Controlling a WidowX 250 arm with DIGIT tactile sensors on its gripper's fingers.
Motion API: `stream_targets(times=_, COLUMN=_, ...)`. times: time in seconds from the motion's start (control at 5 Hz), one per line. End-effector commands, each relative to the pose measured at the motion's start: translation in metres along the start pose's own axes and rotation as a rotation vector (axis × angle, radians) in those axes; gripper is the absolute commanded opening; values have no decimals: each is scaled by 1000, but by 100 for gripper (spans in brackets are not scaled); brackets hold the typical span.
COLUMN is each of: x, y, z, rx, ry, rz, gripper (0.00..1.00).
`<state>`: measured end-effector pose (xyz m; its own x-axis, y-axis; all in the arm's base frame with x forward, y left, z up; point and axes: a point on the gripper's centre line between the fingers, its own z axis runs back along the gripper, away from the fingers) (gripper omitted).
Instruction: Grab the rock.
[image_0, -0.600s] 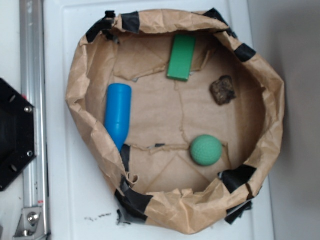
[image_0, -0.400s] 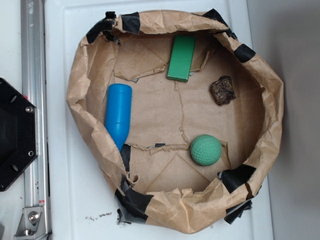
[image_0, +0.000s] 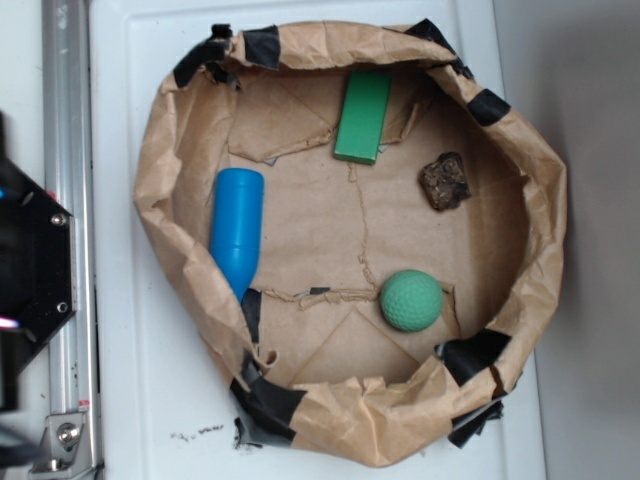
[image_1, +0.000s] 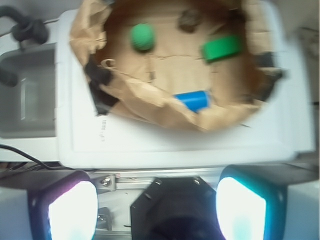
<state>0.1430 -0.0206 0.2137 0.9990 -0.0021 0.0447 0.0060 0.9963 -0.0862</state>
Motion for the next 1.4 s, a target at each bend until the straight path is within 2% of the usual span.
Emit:
stream_targets(times=0.0, x=90, y=48, z=-46, rx=202, ry=-297, rz=138, gripper=100)
stream_targets(times=0.2, x=132, y=67, z=-66, rx=205, ry=-367, rz=159, gripper=100)
stream_targets(times=0.4, x=160, y=75, z=-101, rx=180, ry=-370, rz=160, gripper=100)
stream_targets(times=0.6, x=178, y=72, z=-135, rx=188, ry=-333, rz=152, gripper=100)
stream_targets(times=1.0, x=209, y=45, z=-175, rx=157, ry=-304, rz=90, gripper=100)
stream_targets(times=1.2, x=216, y=45, z=-178, rx=189, ry=-282, rz=69, gripper=0)
